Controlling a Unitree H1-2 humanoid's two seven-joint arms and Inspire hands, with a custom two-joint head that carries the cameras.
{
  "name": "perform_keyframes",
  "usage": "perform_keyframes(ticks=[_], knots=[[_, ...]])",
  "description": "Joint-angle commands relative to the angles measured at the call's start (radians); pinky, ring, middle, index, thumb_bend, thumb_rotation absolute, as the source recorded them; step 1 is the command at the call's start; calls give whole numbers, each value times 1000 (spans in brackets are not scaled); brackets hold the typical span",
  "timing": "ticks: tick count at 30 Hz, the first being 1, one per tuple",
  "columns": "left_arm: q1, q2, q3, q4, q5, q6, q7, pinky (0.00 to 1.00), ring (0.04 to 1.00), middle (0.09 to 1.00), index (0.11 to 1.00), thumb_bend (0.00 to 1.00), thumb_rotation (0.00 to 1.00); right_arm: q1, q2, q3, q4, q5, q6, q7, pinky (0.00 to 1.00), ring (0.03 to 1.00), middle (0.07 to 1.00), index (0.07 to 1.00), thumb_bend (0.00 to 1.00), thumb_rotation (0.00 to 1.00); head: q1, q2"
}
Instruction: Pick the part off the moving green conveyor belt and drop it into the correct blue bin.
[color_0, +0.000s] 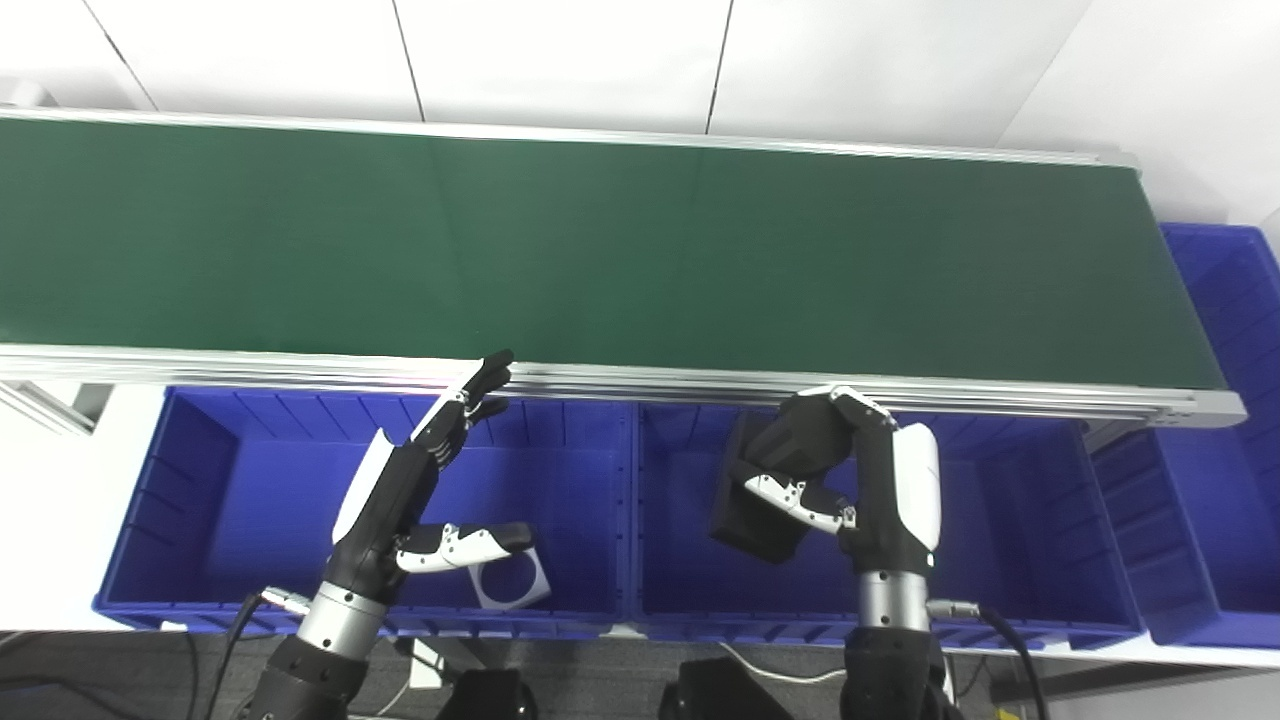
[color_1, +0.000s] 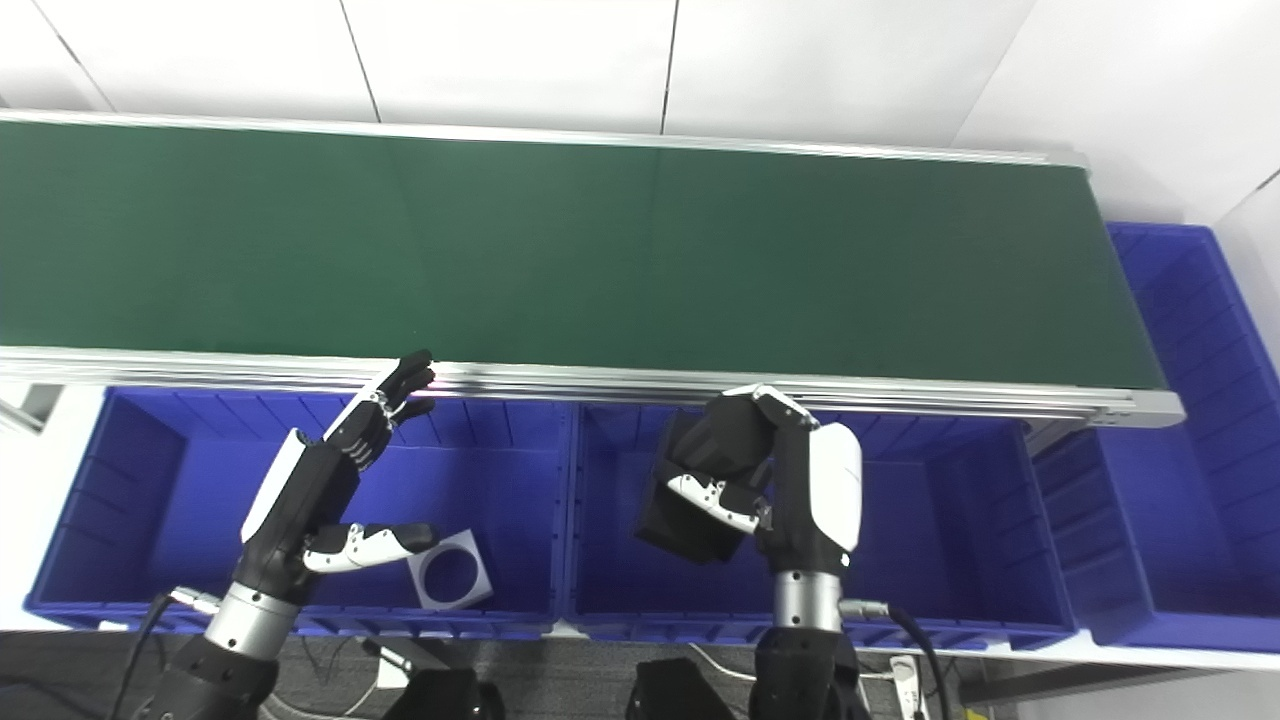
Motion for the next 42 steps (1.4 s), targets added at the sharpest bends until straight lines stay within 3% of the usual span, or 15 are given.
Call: perform_keyframes(ticks=[1, 4, 8, 10, 11, 15, 16, 18, 19, 25, 30, 33, 38, 42], knots=[[-4, -5, 12, -26, -5, -28, -21, 868, 928, 958, 911, 761, 509, -19, -8, 5, 1, -36, 6, -8, 586, 471, 498, 479, 514, 0, 1, 1], [-1, -10, 24, -29, -5, -28, -36, 872, 929, 961, 917, 754, 508, -27, -23, 16, 29, -76, 19, -2, 669, 470, 507, 473, 514, 0, 0, -1], [2, -18, 40, -24, 4, -30, -43, 863, 923, 955, 914, 747, 510, -20, -42, 39, 30, -122, 62, 38, 718, 700, 527, 464, 515, 0, -6, -9], [3, -20, 44, -23, 4, -30, -48, 864, 924, 956, 915, 749, 510, -18, -55, 54, 24, -146, 90, 68, 732, 753, 536, 464, 514, 0, -7, -11], [4, -20, 45, -22, 1, -30, -52, 865, 925, 956, 915, 749, 510, -19, -61, 62, 25, -159, 100, 74, 752, 777, 624, 483, 504, 72, -6, -16], [6, -24, 50, -18, 1, -30, -61, 866, 928, 955, 914, 749, 509, -29, -81, 98, 13, -221, 181, 149, 838, 856, 756, 498, 501, 137, -1, -29], [6, -25, 51, -15, 0, -31, -63, 868, 929, 956, 914, 753, 507, -30, -85, 106, 6, -231, 202, 177, 918, 907, 810, 674, 552, 228, 1, -33], [7, -26, 53, -12, 0, -30, -66, 870, 929, 958, 916, 751, 504, -31, -89, 117, 2, -244, 227, 203, 989, 966, 883, 800, 627, 381, 4, -44], [7, -26, 54, -9, 3, -30, -66, 869, 929, 957, 916, 752, 505, -32, -90, 120, 5, -247, 232, 204, 991, 971, 891, 807, 636, 395, 8, -53], [14, -25, 58, 8, -4, -31, -71, 875, 934, 958, 917, 754, 488, -21, -92, 130, 40, -233, 190, 126, 1000, 1000, 995, 932, 740, 511, 12, -89], [19, -24, 60, 19, -8, -31, -81, 892, 950, 967, 927, 748, 484, -1, -77, 122, 51, -188, 129, 5, 1000, 1000, 1000, 983, 773, 586, 14, -114], [22, -26, 64, 25, -5, -31, -81, 894, 952, 964, 926, 759, 493, 6, -73, 122, 43, -165, 91, -49, 1000, 1000, 1000, 998, 746, 566, 12, -129], [23, -30, 67, 36, -8, -31, -88, 906, 957, 964, 928, 760, 490, 28, -67, 121, -9, -79, 23, -57, 970, 999, 1000, 997, 694, 554, 15, -144], [20, -38, 70, 54, -10, -31, -88, 899, 952, 960, 923, 768, 482, 45, -76, 133, -38, 39, -50, -6, 879, 952, 973, 993, 687, 656, 24, -158]])
